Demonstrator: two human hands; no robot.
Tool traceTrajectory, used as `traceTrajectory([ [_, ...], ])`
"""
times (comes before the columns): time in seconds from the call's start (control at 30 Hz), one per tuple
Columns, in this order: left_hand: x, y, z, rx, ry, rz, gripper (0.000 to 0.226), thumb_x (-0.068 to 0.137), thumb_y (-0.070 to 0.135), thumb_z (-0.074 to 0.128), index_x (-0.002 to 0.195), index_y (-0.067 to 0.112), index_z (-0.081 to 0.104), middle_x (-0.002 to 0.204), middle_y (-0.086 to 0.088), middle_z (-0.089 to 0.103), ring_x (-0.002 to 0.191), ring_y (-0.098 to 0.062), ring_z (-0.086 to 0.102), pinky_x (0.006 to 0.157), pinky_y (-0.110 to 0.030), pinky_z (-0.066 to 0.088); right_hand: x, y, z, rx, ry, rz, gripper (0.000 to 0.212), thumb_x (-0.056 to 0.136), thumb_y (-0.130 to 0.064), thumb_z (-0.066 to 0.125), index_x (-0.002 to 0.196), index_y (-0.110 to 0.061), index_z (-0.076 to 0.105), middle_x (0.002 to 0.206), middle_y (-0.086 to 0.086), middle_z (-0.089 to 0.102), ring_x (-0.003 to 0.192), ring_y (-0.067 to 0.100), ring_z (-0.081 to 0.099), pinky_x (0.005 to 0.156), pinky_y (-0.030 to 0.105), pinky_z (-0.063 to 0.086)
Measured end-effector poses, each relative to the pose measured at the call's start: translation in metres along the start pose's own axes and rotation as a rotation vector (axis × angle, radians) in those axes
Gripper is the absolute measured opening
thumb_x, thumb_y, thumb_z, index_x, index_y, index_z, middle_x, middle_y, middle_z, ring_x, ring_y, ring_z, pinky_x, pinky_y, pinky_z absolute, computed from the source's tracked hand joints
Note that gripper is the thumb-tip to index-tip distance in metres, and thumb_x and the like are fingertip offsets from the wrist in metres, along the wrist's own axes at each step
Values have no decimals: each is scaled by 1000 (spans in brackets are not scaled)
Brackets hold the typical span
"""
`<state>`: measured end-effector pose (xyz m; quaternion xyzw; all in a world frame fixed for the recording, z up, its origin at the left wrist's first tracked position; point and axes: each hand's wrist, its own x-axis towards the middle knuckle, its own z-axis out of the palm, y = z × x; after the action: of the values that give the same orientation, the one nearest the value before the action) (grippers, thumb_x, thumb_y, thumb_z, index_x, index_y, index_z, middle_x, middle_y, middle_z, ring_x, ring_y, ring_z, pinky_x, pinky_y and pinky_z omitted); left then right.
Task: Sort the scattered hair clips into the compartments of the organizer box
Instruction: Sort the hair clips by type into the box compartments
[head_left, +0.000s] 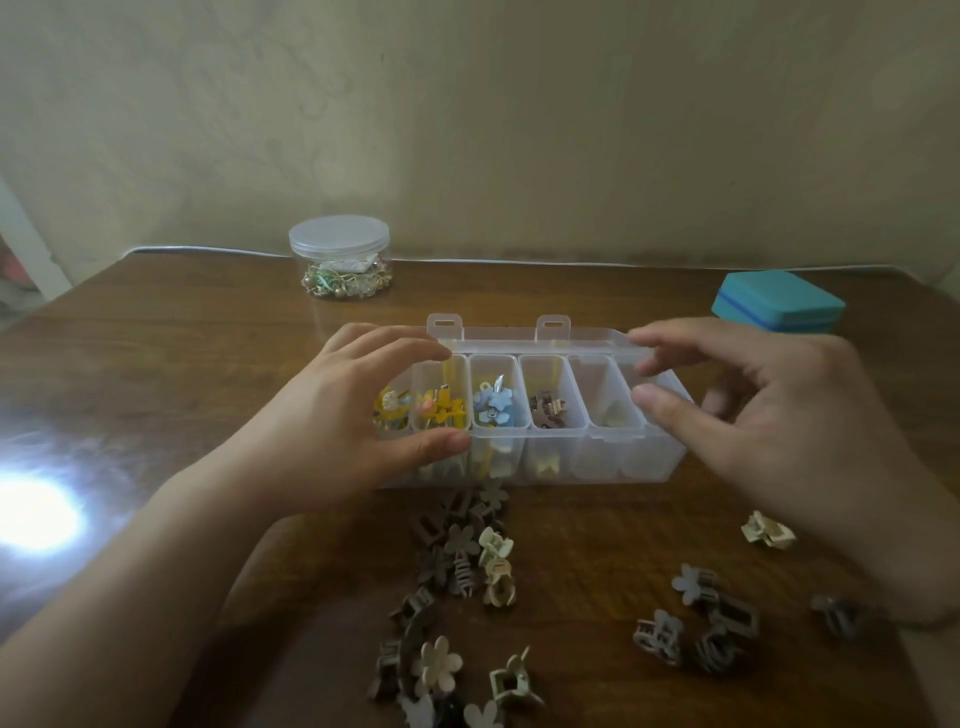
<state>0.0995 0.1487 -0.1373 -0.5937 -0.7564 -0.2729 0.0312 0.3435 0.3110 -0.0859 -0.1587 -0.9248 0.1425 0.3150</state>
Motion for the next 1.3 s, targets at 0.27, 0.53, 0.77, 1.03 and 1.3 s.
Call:
traceTrajectory([
  [0.27,1,-3,1,-6,11,-11,84,69,87,48,136,35,52,137,21,50,135,-5,34,108,-40,39,-9,-3,-11,-91,-816,-111,40,70,-77,54,107,-61,50,99,-36,57,86,-16,55,61,12,46],
  [0.53,1,-6,1,-7,22,1,82,70,86,50,135,35,53,135,22,51,134,-4,36,107,-36,39,-16,-12,0,-180,-837,-289,34,80,-65,50,111,-51,46,100,-27,59,93,-8,52,74,16,42],
  [0.77,1,-5,1,-21,25,10,81,70,85,50,133,35,54,135,20,52,132,-6,38,107,-37,39,2,-1,7,111,120,-36,23,83,-34,67,105,-28,64,89,-20,64,71,-3,59,51,9,44],
  [1.03,0,-5,0,-8,46,7,84,68,85,51,133,32,56,132,18,55,131,-7,41,106,-35,38,1,7,-10,91,24,56,20,79,-56,58,83,-39,65,83,-20,65,63,9,60,47,24,46],
  [1.3,1,-11,0,-4,66,23,76,71,85,52,129,36,56,129,18,57,128,-7,44,103,-36,40,-12,1,-5,-355,-1009,120,35,75,-70,60,103,-52,48,83,-18,57,76,-1,52,59,18,37],
])
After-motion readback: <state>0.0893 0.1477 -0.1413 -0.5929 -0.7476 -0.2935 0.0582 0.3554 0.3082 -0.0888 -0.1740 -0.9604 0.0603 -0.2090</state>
